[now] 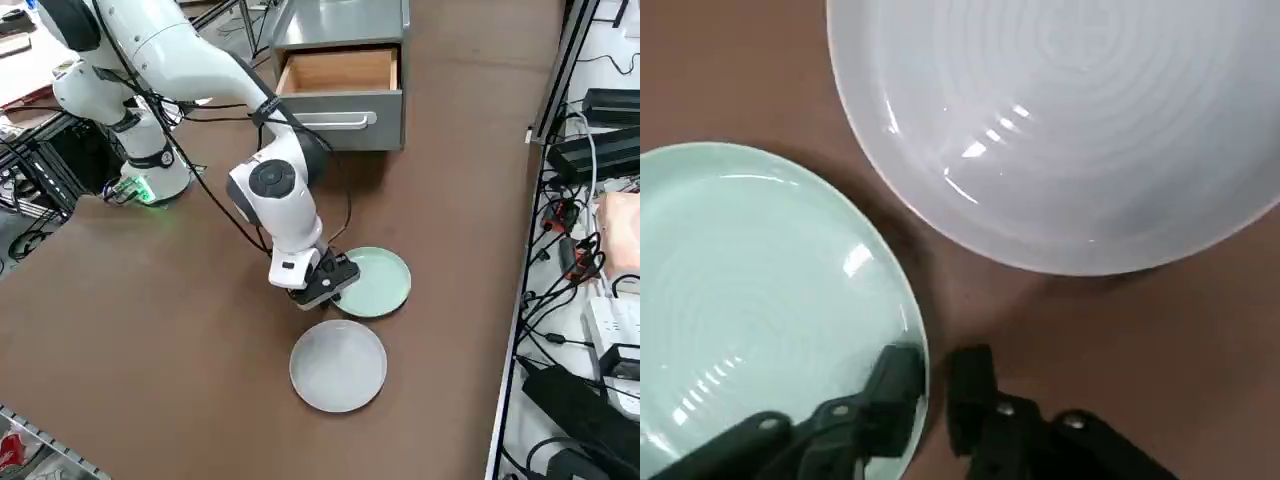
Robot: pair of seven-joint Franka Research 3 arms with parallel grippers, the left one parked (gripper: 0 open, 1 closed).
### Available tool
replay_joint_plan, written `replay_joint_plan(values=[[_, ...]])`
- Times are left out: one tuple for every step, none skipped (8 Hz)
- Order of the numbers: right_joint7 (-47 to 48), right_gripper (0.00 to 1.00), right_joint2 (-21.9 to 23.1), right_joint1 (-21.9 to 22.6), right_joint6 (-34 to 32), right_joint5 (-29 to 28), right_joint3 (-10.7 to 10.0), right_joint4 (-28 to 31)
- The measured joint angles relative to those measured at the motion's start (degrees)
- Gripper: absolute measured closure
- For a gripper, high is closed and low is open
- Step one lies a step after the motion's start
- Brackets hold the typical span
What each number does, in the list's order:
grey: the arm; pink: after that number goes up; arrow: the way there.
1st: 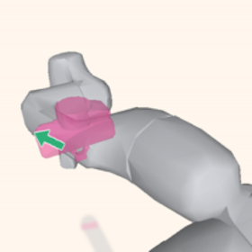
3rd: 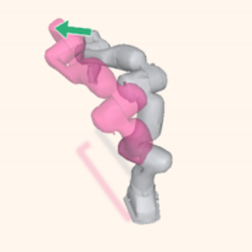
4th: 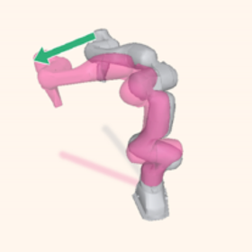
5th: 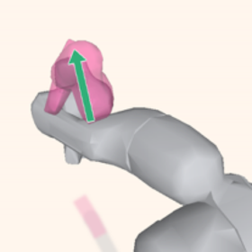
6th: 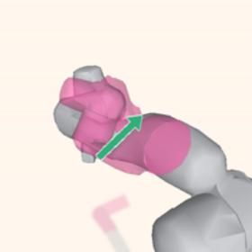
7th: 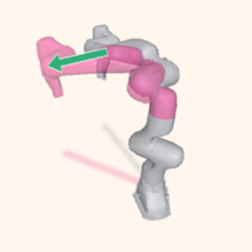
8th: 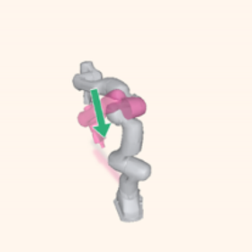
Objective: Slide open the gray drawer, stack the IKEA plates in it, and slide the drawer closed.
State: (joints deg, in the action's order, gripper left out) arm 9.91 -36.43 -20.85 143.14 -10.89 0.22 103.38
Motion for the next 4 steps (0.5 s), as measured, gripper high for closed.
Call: replay_joint_plan(values=[[0.0, 0.90, 0.0, 0.0, 0.0, 0.0, 0.0, -0.1], [-0.1, 1.00, 0.1, -0.1, 0.0, 0.0, 0.0, -0.4], [-1.0, 1.00, 0.4, -0.7, -0.6, 0.0, 0.3, -0.9], [-1.9, 1.00, 1.8, -1.4, -3.1, 0.0, 0.8, -1.6]])
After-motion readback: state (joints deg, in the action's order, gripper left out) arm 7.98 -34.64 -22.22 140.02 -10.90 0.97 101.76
